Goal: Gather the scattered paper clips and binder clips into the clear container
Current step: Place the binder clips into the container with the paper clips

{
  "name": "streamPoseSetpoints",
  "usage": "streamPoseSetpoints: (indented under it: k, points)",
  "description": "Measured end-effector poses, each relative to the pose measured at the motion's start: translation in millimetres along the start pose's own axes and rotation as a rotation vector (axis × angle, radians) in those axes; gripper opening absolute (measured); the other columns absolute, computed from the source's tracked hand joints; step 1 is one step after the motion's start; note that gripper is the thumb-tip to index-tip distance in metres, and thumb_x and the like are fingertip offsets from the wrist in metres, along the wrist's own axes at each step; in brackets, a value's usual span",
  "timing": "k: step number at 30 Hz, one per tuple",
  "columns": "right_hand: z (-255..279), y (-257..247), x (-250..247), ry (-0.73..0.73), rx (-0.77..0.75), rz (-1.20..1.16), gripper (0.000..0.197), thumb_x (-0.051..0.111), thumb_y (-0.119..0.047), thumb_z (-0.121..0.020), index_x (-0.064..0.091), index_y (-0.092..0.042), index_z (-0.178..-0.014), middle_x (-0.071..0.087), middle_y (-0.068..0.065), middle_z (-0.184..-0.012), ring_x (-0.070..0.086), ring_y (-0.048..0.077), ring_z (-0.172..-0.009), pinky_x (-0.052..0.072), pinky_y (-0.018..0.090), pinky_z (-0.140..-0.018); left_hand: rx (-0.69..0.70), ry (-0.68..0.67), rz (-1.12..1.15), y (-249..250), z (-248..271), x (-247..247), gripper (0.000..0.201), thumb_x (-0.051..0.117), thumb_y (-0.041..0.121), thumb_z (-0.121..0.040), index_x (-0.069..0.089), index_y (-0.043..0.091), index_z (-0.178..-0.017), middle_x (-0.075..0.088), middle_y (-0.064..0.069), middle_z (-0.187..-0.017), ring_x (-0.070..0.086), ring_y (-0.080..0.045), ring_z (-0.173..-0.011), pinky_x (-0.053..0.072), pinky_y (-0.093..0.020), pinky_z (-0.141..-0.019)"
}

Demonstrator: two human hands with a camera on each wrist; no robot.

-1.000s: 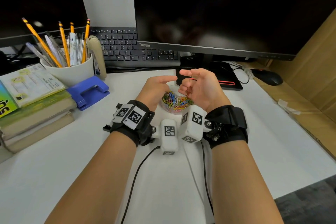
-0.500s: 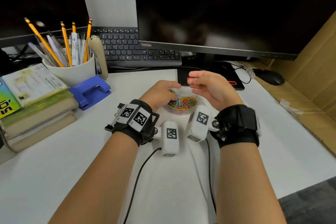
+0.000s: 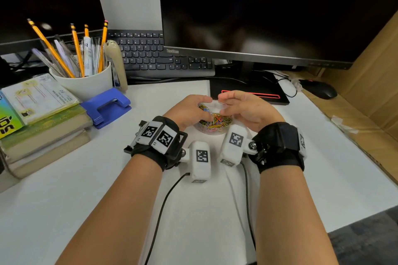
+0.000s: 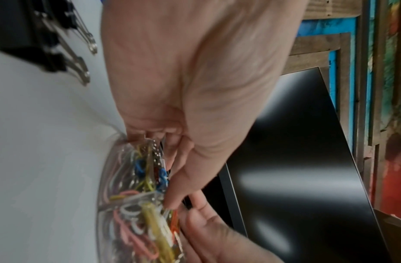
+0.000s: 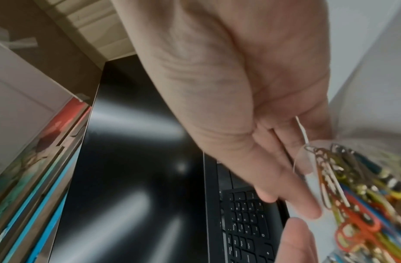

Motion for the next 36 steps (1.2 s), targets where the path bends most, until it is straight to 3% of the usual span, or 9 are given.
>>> streamPoseSetpoints:
  k: [2,6,10,13,18,22,28,33,36]
  points:
    - [-1,3,4,-0.023,0.025,-0.028,0.053,0.058,0.022,-0.077,0.056,-0.009,-0.12,0.053,0.011,-0.133,0.047,0.023,-0.128,0.047,0.043,-0.102,0.004,0.004,-0.007,-1,-1,0,0.063,0.068,0.001,-0.08,0.047,0.015,-0.138,0.05,-0.009,-0.137,0.05,-0.024,-0.124,0.042,-0.037,-0.108]
    - [-3,2,10,0.0,0.026,-0.053,0.063,0.057,0.023,-0.078,0.048,-0.008,-0.132,0.051,0.011,-0.137,0.048,0.021,-0.125,0.049,0.036,-0.094,0.004,0.042,-0.019,-1,0,-6,0.062,0.07,0.004,-0.081,0.048,0.016,-0.137,0.05,-0.009,-0.137,0.051,-0.023,-0.123,0.043,-0.033,-0.105]
    - [-11,2,19,0.047,0.017,-0.074,0.06,0.059,0.02,-0.079,0.048,-0.005,-0.132,0.051,0.014,-0.137,0.048,0.021,-0.122,0.044,0.039,-0.105,-0.014,0.085,-0.005,2,5,-22,0.052,0.063,0.007,-0.086,0.05,0.013,-0.136,0.05,-0.01,-0.137,0.049,-0.018,-0.117,0.039,-0.023,-0.095]
    - [-16,0,29,0.09,-0.019,-0.03,0.047,0.063,0.01,-0.081,0.055,-0.005,-0.125,0.054,0.015,-0.133,0.051,0.02,-0.122,0.041,0.033,-0.107,0.013,0.139,0.011,11,18,-48,0.044,0.057,0.002,-0.089,0.055,0.011,-0.131,0.052,-0.009,-0.138,0.046,-0.02,-0.128,0.033,-0.023,-0.101]
    - [3,-43,25,0.293,-0.244,0.098,0.031,0.061,-0.007,-0.088,0.063,-0.009,-0.119,0.065,0.008,-0.11,0.06,0.016,-0.097,0.049,0.02,-0.075,-0.017,0.153,-0.099,8,59,-103,0.035,0.054,0.003,-0.09,0.064,0.018,-0.12,0.057,0.003,-0.122,0.046,-0.01,-0.123,0.028,-0.021,-0.101]
    - [19,-65,69,0.036,-0.29,0.101,0.026,0.062,-0.006,-0.086,0.066,-0.01,-0.111,0.071,0.008,-0.097,0.065,0.013,-0.082,0.056,0.022,-0.07,-0.151,0.051,-0.235,-13,83,-115,0.034,0.063,0.016,-0.088,0.062,0.02,-0.122,0.057,0.005,-0.125,0.049,-0.009,-0.12,0.038,-0.015,-0.09]
    - [17,-47,119,-0.059,-0.206,0.313,0.023,0.059,-0.004,-0.088,0.068,-0.011,-0.108,0.07,0.007,-0.097,0.065,0.012,-0.074,0.055,0.017,-0.059,-0.243,-0.066,-0.323,-34,88,-109,0.055,0.068,0.029,-0.084,0.049,0.028,-0.135,0.05,0.006,-0.135,0.049,-0.015,-0.124,0.039,-0.024,-0.101]
    - [14,-43,138,-0.07,-0.309,0.73,0.027,0.057,-0.012,-0.091,0.068,-0.018,-0.115,0.07,0.003,-0.109,0.064,0.013,-0.093,0.05,0.022,-0.087,-0.288,-0.062,-0.427,-46,87,-105,0.057,0.071,0.03,-0.081,0.047,0.032,-0.133,0.046,0.004,-0.129,0.053,-0.013,-0.084,0.044,-0.023,-0.077]
    - [18,-39,147,-0.115,-0.32,0.905,0.035,0.059,-0.011,-0.089,0.064,-0.02,-0.122,0.066,0.001,-0.118,0.061,0.015,-0.108,0.046,0.022,-0.094,-0.277,-0.027,-0.543,-48,87,-104,0.054,0.07,0.027,-0.082,0.048,0.033,-0.131,0.044,0.003,-0.122,0.055,-0.014,-0.086,0.045,-0.023,-0.076]
Point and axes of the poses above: each hand's wrist, its own z-axis away from the middle knuckle, its own x-axis out of the palm, y = z × x, the point moved 8 cm from there along -z, towards the middle knuckle
